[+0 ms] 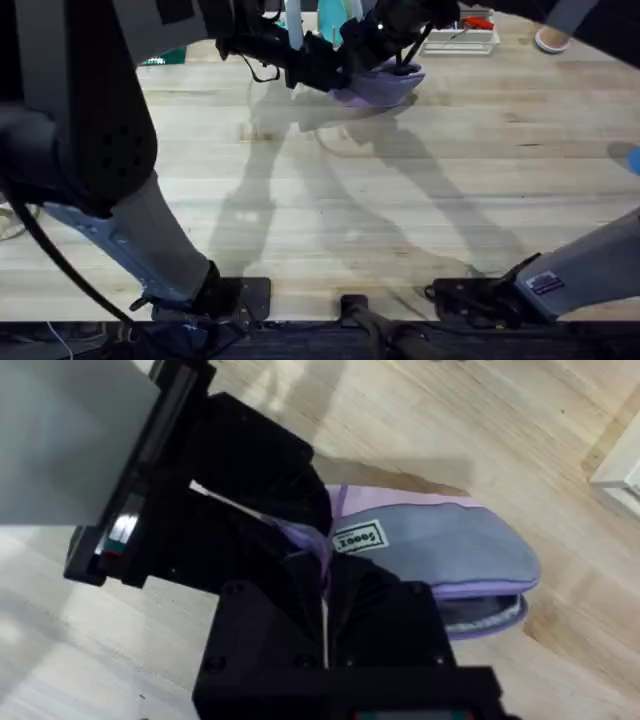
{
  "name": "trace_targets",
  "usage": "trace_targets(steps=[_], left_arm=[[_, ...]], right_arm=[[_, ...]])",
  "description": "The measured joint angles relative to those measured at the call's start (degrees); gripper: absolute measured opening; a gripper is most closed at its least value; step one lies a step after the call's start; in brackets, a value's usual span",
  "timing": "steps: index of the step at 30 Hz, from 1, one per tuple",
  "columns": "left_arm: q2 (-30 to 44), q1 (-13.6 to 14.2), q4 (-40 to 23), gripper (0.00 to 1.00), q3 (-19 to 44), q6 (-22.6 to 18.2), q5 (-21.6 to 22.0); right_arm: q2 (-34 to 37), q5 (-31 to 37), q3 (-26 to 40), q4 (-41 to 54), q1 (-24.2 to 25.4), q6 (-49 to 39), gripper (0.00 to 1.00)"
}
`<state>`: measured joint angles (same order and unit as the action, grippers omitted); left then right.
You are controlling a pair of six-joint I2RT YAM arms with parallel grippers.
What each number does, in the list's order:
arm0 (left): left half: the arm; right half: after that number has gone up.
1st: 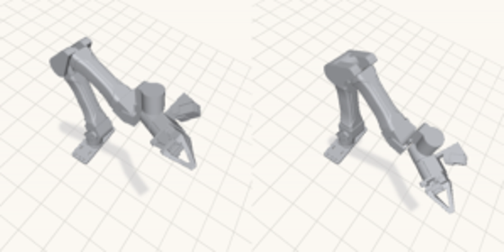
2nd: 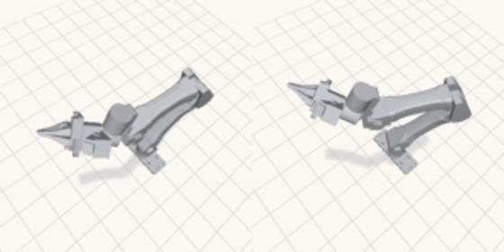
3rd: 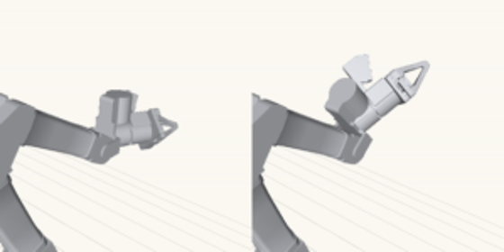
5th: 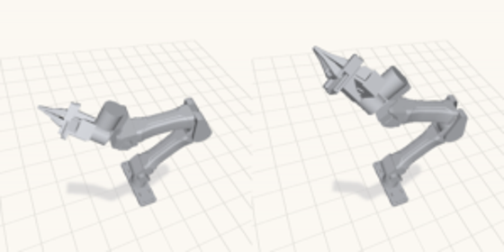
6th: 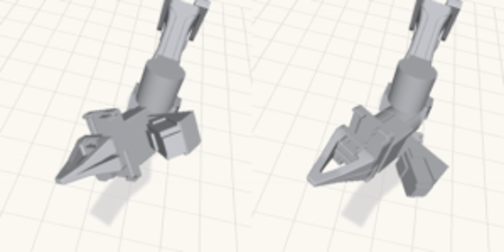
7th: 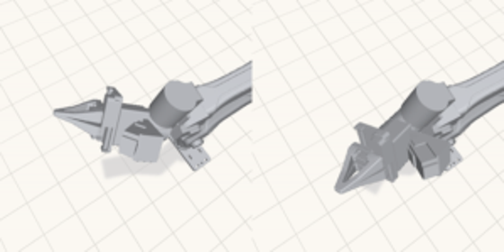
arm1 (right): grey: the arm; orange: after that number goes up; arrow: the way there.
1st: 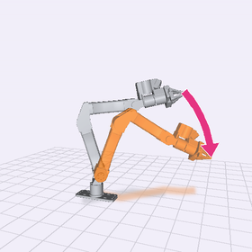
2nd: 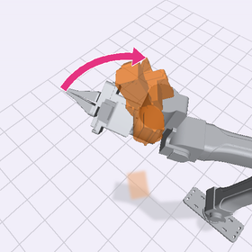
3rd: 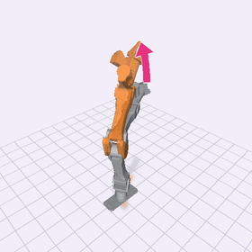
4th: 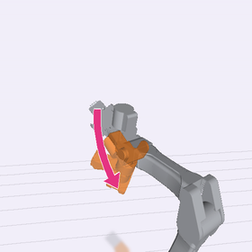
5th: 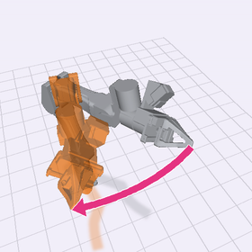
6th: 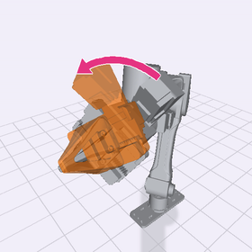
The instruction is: Unzip the bag, pick up the pens from the table one at a time and place them inside, then zip the bag closed.
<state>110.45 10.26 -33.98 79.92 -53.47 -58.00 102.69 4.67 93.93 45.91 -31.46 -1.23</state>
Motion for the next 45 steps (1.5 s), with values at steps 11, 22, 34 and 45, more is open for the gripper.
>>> trace_targets(steps=[11, 22, 34, 45], left_arm=[[0.0, 0.1, 0.3, 0.042, 0.0, 0.1, 0.0], [0.0, 0.6, 1.3, 0.042, 0.1, 0.3, -0.9], [0.0, 1.6, 2.1, 0.043, 0.7, 0.4, -1.6], [0.0, 1.9, 2.4, 0.043, 0.8, 0.4, -2.0]], right_arm=[[0.0, -3.9, 0.0, 0.0, 2.5, 2.6, 0.032], [0.0, -13.4, 0.0, 0.3, 8.1, 4.4, 0.032], [-0.2, -20.0, 0.0, 0.9, 13.1, 4.9, 0.032], [-0.2, -23.4, 0.0, 1.1, 15.9, 5.4, 0.032]])
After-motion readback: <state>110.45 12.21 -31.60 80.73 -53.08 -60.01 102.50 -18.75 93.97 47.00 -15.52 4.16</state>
